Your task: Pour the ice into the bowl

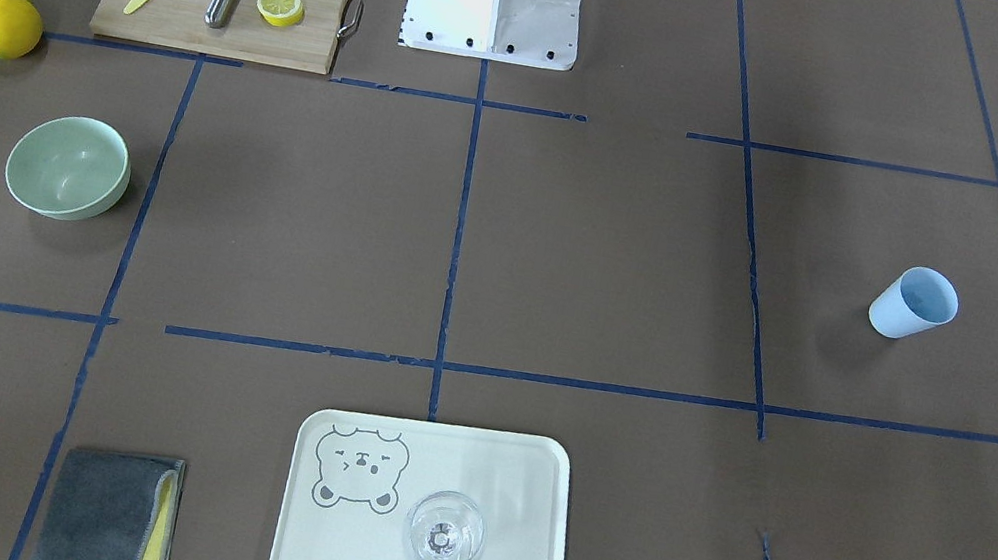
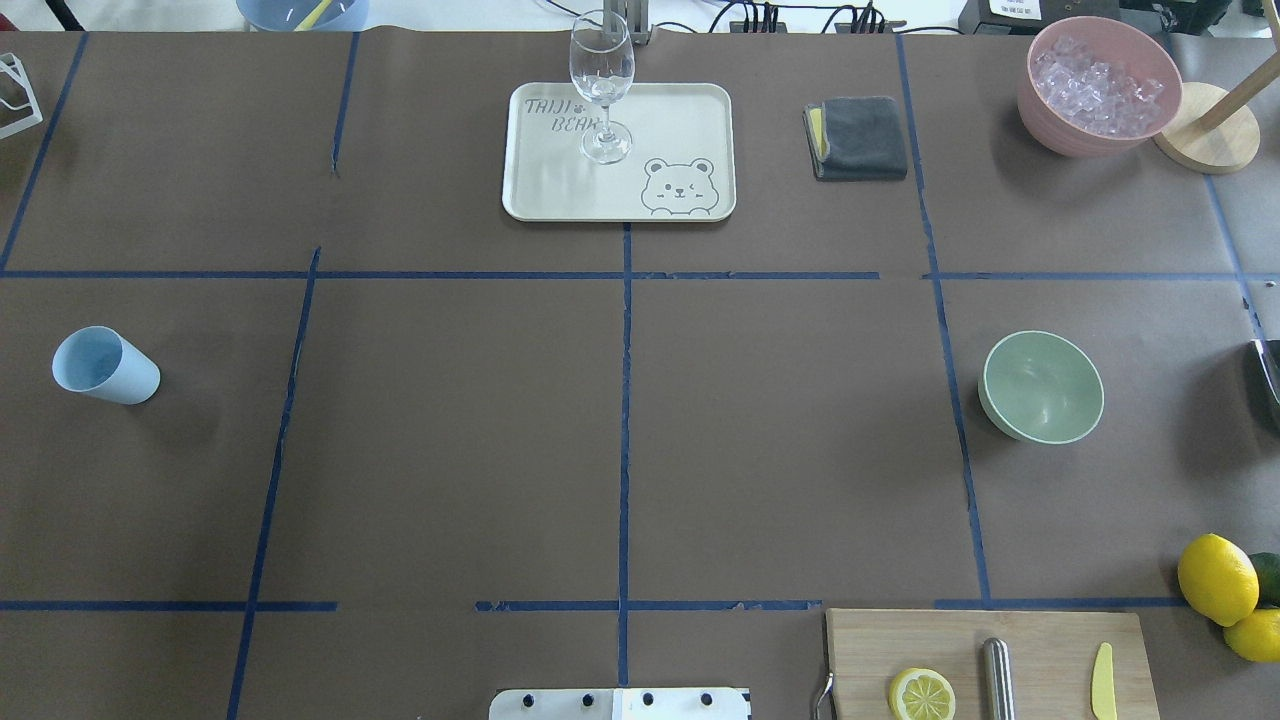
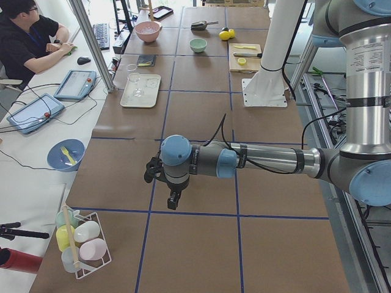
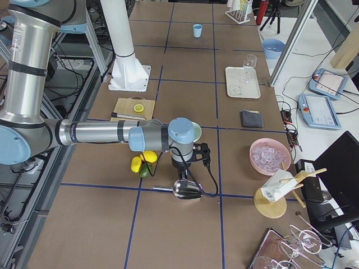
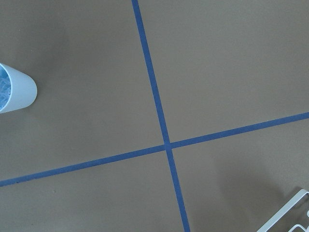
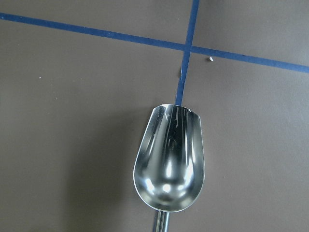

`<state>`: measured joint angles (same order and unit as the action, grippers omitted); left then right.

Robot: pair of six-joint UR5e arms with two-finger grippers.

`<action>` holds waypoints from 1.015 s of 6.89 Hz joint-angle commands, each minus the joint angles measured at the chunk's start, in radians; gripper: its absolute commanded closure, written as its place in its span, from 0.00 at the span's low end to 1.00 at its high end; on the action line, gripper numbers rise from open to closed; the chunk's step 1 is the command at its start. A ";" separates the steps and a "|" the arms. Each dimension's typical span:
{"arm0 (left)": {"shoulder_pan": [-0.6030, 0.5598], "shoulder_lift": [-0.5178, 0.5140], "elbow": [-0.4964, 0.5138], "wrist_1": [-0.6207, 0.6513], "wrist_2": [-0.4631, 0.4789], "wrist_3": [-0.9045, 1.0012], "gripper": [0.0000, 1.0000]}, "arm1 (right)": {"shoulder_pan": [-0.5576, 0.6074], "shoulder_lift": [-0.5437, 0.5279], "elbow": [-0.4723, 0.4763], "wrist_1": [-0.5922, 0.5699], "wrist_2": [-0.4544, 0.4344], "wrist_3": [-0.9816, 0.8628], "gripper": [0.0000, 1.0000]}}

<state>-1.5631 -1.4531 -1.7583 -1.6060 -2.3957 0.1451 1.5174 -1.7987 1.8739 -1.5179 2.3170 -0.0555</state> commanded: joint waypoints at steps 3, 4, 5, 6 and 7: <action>-0.002 0.002 -0.003 0.000 0.000 -0.002 0.00 | -0.005 0.097 -0.010 0.179 0.022 0.117 0.00; 0.000 0.002 -0.004 0.000 0.000 -0.002 0.00 | -0.005 0.096 -0.007 0.198 0.037 0.185 0.00; -0.002 0.004 -0.004 0.000 0.000 -0.002 0.00 | -0.005 0.084 -0.015 0.235 0.042 0.190 0.00; -0.002 0.005 -0.004 0.000 -0.002 -0.002 0.00 | -0.017 0.081 -0.009 0.287 0.079 0.200 0.00; -0.002 0.007 -0.006 0.000 -0.003 -0.002 0.00 | -0.034 0.081 -0.009 0.350 0.134 0.204 0.00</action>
<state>-1.5645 -1.4483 -1.7630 -1.6061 -2.3975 0.1426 1.5000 -1.7163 1.8643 -1.2367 2.3964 0.1383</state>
